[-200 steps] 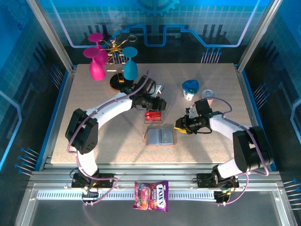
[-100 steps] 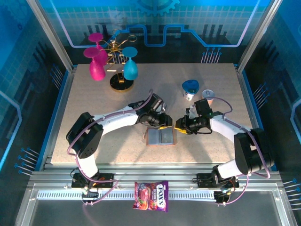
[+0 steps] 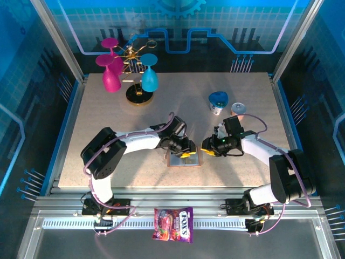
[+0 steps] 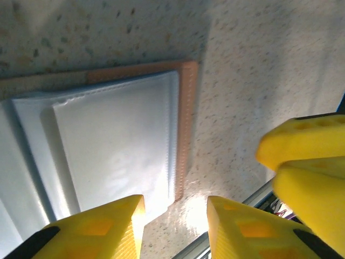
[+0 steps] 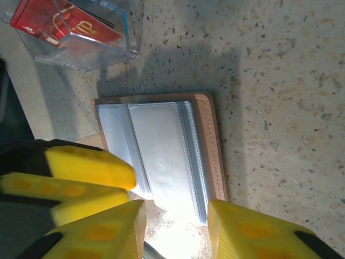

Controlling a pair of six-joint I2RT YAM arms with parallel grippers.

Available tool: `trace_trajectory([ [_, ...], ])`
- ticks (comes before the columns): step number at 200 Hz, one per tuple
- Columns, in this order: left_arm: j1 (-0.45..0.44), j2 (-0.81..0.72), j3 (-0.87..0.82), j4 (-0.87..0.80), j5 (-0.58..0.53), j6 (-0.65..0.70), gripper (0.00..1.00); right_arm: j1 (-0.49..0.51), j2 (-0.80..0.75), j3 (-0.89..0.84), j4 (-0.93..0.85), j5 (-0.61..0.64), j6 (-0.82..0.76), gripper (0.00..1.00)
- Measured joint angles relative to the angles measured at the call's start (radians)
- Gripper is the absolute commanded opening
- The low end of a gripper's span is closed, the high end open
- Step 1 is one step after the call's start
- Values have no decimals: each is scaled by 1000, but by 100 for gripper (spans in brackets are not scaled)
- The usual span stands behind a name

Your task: Take the credit cards out of the card holder

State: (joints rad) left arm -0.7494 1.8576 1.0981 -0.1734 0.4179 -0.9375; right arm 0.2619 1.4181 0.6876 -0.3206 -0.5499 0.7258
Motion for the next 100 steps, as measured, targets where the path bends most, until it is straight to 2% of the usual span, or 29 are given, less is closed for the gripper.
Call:
trace_trajectory([
  [100, -1, 27, -6, -31, 5, 1, 36, 26, 0, 0, 8, 0, 11, 37],
])
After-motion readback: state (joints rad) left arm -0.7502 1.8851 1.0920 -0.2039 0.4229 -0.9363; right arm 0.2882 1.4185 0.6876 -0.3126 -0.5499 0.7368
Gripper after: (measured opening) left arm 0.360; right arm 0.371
